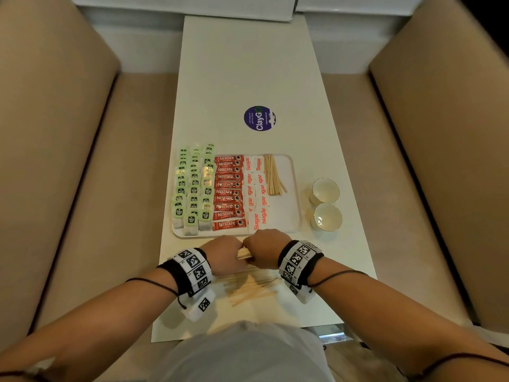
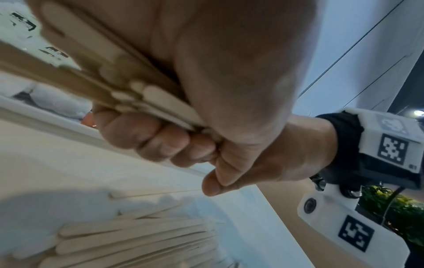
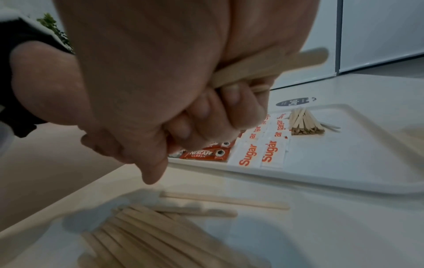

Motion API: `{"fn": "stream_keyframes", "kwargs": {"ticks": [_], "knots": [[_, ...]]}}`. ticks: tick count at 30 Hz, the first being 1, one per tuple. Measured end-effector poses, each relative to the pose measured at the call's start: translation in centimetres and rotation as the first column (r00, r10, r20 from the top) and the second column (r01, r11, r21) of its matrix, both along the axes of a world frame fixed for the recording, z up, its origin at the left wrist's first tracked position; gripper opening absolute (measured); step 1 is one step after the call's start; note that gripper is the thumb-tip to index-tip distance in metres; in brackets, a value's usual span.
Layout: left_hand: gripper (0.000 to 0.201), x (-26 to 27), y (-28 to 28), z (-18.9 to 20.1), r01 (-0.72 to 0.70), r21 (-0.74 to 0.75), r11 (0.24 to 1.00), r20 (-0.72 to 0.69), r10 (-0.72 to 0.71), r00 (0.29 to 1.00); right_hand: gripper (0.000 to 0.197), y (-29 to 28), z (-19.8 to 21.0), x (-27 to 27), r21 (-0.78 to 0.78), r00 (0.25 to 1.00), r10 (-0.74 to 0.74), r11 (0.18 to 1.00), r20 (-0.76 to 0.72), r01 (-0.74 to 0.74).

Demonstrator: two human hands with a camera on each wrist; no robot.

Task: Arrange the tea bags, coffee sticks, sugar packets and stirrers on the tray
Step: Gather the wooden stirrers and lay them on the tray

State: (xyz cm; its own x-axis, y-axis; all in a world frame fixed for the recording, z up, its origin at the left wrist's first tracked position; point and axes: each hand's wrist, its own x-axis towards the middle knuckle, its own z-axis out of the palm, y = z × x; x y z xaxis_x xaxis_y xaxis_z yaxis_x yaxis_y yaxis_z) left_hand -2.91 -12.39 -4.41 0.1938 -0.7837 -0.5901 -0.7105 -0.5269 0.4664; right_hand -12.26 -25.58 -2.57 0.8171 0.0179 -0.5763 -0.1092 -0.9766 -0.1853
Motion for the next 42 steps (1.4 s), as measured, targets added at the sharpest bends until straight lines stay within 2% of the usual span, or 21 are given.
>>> {"fn": "stream_keyframes", "kwargs": {"ticks": [4, 9, 13, 17, 19, 21, 22, 24, 27, 30, 31, 35, 37, 40, 42], "knots": [[0.026, 0.0, -0.2, 0.6, 0.031, -0.005, 0.999, -0.005, -0.031, 0.999, 0.025, -0.3, 0.6, -0.4, -0.007, 0.999, 0.015, 1.0, 0.051, -0.015], [0.022, -0.3, -0.5, 0.8, 0.009, -0.037, 0.999, -0.071, -0.012, 0.997, 0.023, 0.1, 1.0, -0.5, -0.117, 1.0, 0.001, 0.993, -0.024, -0.004], [0.029, -0.9, -0.8, 0.9, 0.016, -0.033, 0.999, 0.002, -0.016, 1.0, 0.019, 0.5, 1.3, -0.4, -0.161, 0.999, 0.014, 0.987, -0.038, -0.02], [0.037, -0.6, -0.7, 1.1, -0.017, -0.057, 0.998, 0.056, 0.02, 0.998, 0.035, 0.0, 2.0, -0.2, -0.077, 0.998, 0.029, 0.997, 0.058, -0.024], [0.028, 0.1, -0.6, 1.5, -0.018, -0.068, 0.998, 0.021, 0.019, 1.0, 0.046, -0.7, 2.6, -0.2, 0.012, 0.994, 0.006, 1.0, 0.107, -0.007], [0.023, 0.8, -0.2, 1.8, -0.025, -0.054, 0.998, -0.027, 0.024, 0.999, 0.061, -1.8, 3.4, -0.4, 0.141, 0.987, -0.08, 0.988, 0.142, 0.06], [0.029, 1.2, -0.1, 1.8, -0.046, -0.055, 0.997, -0.05, 0.043, 0.998, 0.066, -2.5, 4.2, -0.4, 0.219, 0.976, -0.155, 0.968, 0.151, 0.12], [0.039, 1.8, 0.3, 2.0, -0.131, -0.091, 0.987, -0.096, 0.122, 0.988, 0.064, -4.0, 5.2, -0.4, 0.385, 0.921, -0.351, 0.884, 0.17, 0.266], [0.036, 1.9, 0.5, 2.4, -0.231, -0.157, 0.96, -0.152, 0.207, 0.966, 0.064, -5.7, 5.8, -0.1, 0.557, 0.779, -0.594, 0.724, 0.202, 0.407], [0.037, 1.4, -0.2, 3.1, -0.24, -0.154, 0.958, -0.21, 0.206, 0.956, 0.066, -5.8, 5.0, 0.3, 0.675, 0.653, -0.753, 0.525, 0.084, 0.518], [0.037, 1.2, -0.5, 3.3, -0.243, -0.157, 0.957, -0.231, 0.204, 0.951, 0.068, -5.4, 4.7, 0.4, 0.69, 0.647, -0.76, 0.503, 0.065, 0.521], [0.028, 1.0, -1.2, 3.6, -0.223, -0.196, 0.955, -0.248, 0.172, 0.953, 0.067, -3.5, 4.0, 0.6, 0.679, 0.725, -0.686, 0.563, 0.065, 0.471], [0.027, 1.1, -1.0, 3.6, -0.242, -0.195, 0.95, -0.252, 0.19, 0.949, 0.063, -3.6, 3.7, 0.6, 0.698, 0.709, -0.703, 0.537, 0.06, 0.473], [0.031, 1.4, -0.5, 3.0, -0.272, -0.172, 0.947, -0.251, 0.225, 0.942, 0.061, -4.1, 3.4, 0.5, 0.717, 0.633, -0.772, 0.475, 0.061, 0.51], [0.026, 1.4, -0.5, 3.0, -0.259, -0.196, 0.946, -0.249, 0.207, 0.946, 0.06, -3.8, 3.1, 0.3, 0.698, 0.655, -0.754, 0.495, 0.049, 0.518]]}}
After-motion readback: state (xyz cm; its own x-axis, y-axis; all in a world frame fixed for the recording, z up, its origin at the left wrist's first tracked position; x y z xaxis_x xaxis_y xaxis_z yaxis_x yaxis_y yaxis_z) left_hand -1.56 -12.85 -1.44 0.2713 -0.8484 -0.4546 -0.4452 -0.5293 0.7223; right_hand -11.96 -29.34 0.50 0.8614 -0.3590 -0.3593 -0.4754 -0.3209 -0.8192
